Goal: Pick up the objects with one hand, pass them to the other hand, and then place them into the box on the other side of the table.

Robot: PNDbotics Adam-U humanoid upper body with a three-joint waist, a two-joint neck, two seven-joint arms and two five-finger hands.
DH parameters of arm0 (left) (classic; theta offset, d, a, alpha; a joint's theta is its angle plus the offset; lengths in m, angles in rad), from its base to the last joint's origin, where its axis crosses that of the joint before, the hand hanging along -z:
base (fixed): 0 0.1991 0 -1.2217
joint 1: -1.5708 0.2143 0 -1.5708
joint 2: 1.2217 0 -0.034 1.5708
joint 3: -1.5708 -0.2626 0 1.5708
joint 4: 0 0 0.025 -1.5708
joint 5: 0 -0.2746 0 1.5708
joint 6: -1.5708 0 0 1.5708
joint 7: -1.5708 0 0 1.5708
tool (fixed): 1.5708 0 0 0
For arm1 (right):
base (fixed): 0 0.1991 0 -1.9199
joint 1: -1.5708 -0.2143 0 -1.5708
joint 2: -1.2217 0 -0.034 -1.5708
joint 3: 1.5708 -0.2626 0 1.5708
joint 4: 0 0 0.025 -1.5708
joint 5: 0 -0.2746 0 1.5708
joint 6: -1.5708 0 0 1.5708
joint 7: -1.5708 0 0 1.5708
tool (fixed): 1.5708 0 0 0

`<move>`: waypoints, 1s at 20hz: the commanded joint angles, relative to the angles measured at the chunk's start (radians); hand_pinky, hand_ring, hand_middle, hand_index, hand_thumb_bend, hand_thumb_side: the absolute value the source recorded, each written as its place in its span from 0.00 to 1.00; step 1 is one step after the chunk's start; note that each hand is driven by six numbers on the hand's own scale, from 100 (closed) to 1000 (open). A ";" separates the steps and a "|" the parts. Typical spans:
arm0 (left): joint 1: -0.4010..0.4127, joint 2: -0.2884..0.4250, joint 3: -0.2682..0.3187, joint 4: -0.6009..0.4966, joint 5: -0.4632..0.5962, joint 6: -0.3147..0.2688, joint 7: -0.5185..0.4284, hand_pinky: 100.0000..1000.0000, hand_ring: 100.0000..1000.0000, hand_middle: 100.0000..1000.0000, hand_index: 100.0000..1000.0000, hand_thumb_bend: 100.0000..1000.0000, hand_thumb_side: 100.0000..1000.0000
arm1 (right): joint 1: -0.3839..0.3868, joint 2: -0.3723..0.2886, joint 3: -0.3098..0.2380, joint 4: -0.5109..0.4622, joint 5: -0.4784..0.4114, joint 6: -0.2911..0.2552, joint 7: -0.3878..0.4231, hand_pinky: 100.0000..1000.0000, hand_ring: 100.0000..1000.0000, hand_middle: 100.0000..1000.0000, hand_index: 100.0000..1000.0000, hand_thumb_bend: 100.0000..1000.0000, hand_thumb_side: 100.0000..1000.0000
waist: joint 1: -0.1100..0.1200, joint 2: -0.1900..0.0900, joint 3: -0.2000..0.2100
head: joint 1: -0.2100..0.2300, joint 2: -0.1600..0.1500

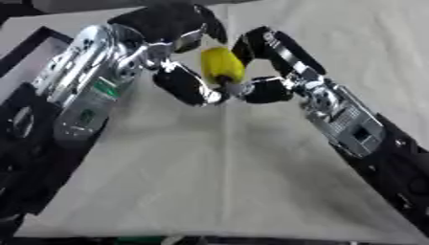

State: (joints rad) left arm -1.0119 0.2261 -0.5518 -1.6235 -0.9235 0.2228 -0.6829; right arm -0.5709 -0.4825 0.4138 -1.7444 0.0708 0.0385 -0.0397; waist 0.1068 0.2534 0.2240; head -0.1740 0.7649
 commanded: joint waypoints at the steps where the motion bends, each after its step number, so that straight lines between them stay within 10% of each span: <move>1: -0.019 0.002 0.014 0.002 -0.011 0.006 0.015 0.79 0.77 0.74 0.82 0.33 0.29 | -0.009 -0.018 -0.004 -0.023 0.012 -0.016 0.006 0.48 0.36 0.31 0.41 0.27 0.00 | 0.005 -0.031 0.000 | 0.003 0.005; 20: -0.011 -0.012 0.010 0.046 0.010 0.055 0.083 0.78 0.76 0.72 0.79 0.19 0.24 | 0.001 -0.028 0.021 -0.044 0.092 -0.101 0.060 0.50 0.37 0.31 0.42 0.26 0.00 | 0.004 -0.028 -0.007 | 0.009 0.005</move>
State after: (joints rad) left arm -1.0063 0.2135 -0.5517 -1.5752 -0.9156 0.2769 -0.6085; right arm -0.5570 -0.5009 0.4268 -1.7574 0.1565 -0.0509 0.0144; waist 0.1068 0.2534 0.2170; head -0.1682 0.7687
